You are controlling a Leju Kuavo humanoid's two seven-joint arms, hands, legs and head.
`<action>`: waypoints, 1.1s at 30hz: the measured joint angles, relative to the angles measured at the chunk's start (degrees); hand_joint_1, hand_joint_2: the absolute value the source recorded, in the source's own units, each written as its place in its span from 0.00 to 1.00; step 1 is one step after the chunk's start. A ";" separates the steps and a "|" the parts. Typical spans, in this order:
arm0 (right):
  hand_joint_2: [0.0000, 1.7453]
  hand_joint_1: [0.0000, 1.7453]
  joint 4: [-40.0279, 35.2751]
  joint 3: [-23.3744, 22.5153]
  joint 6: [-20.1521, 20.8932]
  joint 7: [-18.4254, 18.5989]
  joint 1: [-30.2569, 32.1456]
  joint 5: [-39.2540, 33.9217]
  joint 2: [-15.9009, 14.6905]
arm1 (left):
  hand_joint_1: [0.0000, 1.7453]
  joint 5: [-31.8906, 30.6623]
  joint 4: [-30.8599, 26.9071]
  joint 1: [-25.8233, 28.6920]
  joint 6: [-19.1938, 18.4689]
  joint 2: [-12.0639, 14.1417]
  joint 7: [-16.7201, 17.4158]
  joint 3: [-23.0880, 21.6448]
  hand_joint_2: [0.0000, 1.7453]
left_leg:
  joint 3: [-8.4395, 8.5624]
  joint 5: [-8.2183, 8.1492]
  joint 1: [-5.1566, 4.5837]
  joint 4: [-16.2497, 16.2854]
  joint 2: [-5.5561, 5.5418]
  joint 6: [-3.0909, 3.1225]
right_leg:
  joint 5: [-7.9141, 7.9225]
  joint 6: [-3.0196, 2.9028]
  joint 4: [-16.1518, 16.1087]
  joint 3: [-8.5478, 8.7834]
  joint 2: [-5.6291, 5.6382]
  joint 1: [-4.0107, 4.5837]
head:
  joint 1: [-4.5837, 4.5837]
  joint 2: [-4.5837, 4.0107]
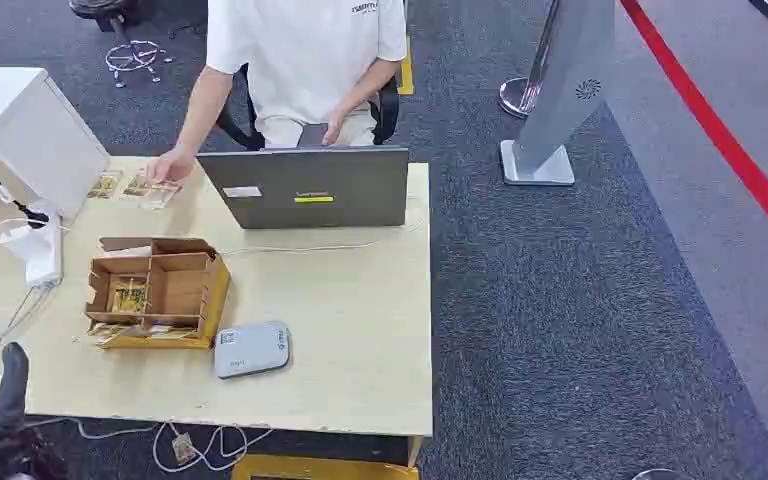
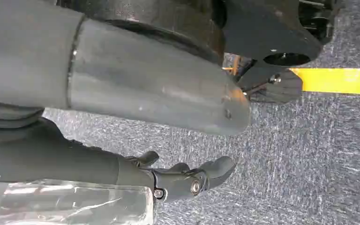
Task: Pass the card to the sensor for recognition and then transmit it.
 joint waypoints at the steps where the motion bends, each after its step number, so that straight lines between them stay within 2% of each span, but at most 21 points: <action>1: 0.00 0.00 0.02 0.00 0.00 0.02 -0.01 0.11 -0.02 | 0.00 -0.76 -0.09 -0.18 0.36 0.31 0.16 -0.58 1.00 | 0.00 0.00 0.00 0.00 0.00 0.00 | 0.00 0.00 0.00 0.00 0.00 0.00 | 0.00 -0.02; 2: 0.00 0.00 0.09 0.04 0.02 0.11 -0.06 0.48 -0.13 | 0.00 -3.63 -0.30 -0.84 1.66 1.10 1.00 -2.69 1.00 | 0.00 0.00 0.00 0.00 0.00 0.00 | 0.00 0.00 0.00 0.00 0.00 0.00 | -0.02 0.00; 13: 0.00 0.00 0.87 0.55 0.48 1.90 -0.57 2.68 -0.46 | 0.00 -21.42 -0.13 -6.12 8.59 6.35 8.89 -14.40 1.00 | 0.00 0.01 0.00 0.03 0.06 0.00 | 0.03 -0.02 0.01 -0.03 0.06 0.00 | 0.00 0.00; 26: 0.00 0.00 1.42 1.81 0.96 3.78 -0.95 5.31 -0.88 | 0.00 -41.88 2.64 -12.31 17.24 12.52 18.86 -27.74 1.00 | 0.00 0.01 0.00 0.04 0.06 -0.01 | 0.04 -0.03 0.01 -0.03 0.07 0.00 | -0.02 -0.02; 27: 0.00 0.00 1.44 1.88 1.01 3.96 -0.96 5.46 -0.92 | 1.00 -43.36 2.89 -12.73 17.89 12.90 19.61 -28.71 1.00 | 0.00 0.01 0.00 0.04 0.06 -0.01 | 0.05 -0.03 0.01 -0.03 0.08 0.00 | -0.02 -0.02; 33: 0.00 0.00 1.77 2.23 1.07 4.83 -1.10 6.67 -1.23 | 1.00 -52.45 4.75 -15.47 21.91 15.65 24.09 -34.96 1.00 | 0.00 0.02 0.00 0.05 0.06 -0.01 | 0.05 -0.04 0.01 -0.03 0.08 0.00 | 0.00 -0.02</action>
